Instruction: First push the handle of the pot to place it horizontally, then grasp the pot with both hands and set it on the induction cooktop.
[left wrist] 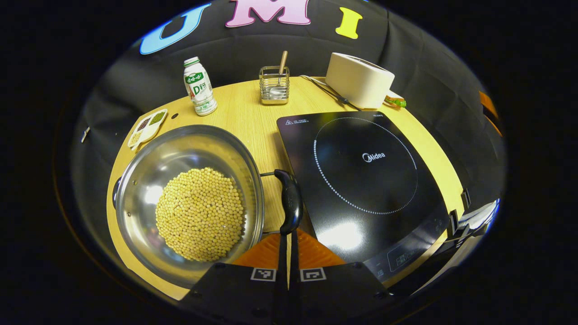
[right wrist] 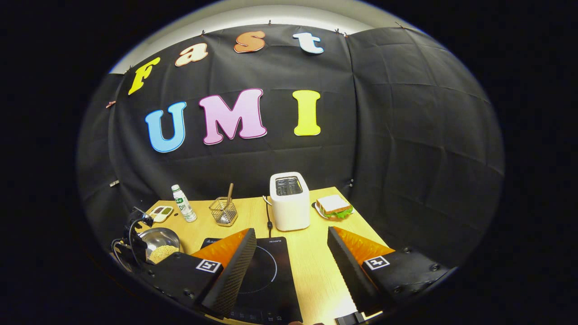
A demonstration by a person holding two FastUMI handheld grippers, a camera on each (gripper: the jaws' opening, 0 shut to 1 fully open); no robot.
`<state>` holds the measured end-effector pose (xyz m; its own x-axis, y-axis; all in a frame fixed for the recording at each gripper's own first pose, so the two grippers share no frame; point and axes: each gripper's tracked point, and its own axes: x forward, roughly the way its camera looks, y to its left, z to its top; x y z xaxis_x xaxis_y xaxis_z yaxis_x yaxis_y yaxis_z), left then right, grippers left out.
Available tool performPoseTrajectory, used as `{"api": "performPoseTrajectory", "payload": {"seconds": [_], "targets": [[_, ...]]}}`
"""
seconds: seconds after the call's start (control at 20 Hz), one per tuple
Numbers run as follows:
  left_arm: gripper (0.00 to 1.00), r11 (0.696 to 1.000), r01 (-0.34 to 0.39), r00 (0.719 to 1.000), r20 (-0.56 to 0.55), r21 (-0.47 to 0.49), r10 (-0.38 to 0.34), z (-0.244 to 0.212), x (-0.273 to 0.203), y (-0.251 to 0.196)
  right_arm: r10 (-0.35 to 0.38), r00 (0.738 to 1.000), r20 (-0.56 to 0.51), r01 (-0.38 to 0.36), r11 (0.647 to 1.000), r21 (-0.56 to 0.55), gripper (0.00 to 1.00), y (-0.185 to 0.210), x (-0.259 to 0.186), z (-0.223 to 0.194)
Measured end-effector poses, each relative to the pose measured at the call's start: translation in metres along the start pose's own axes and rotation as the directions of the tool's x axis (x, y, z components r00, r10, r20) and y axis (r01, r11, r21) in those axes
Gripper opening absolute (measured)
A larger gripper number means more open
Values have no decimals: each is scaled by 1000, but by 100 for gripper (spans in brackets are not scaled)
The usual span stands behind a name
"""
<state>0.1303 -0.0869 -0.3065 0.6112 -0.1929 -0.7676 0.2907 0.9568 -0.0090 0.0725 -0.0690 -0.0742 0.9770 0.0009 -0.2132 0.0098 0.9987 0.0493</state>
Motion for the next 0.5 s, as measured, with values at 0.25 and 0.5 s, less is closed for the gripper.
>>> {"api": "performPoseTrajectory", "payload": {"seconds": [0.25, 0.5], "targets": [[5, 1000, 2, 1000, 7, 7, -2, 14, 8, 2, -16, 1000, -7, 16, 1000, 1, 99, -7, 1, -2], [5, 1000, -1, 1000, 14, 30, 1, 25, 14, 5, -30, 1000, -10, 30, 1000, 0, 99, -11, 1, -3]]}}
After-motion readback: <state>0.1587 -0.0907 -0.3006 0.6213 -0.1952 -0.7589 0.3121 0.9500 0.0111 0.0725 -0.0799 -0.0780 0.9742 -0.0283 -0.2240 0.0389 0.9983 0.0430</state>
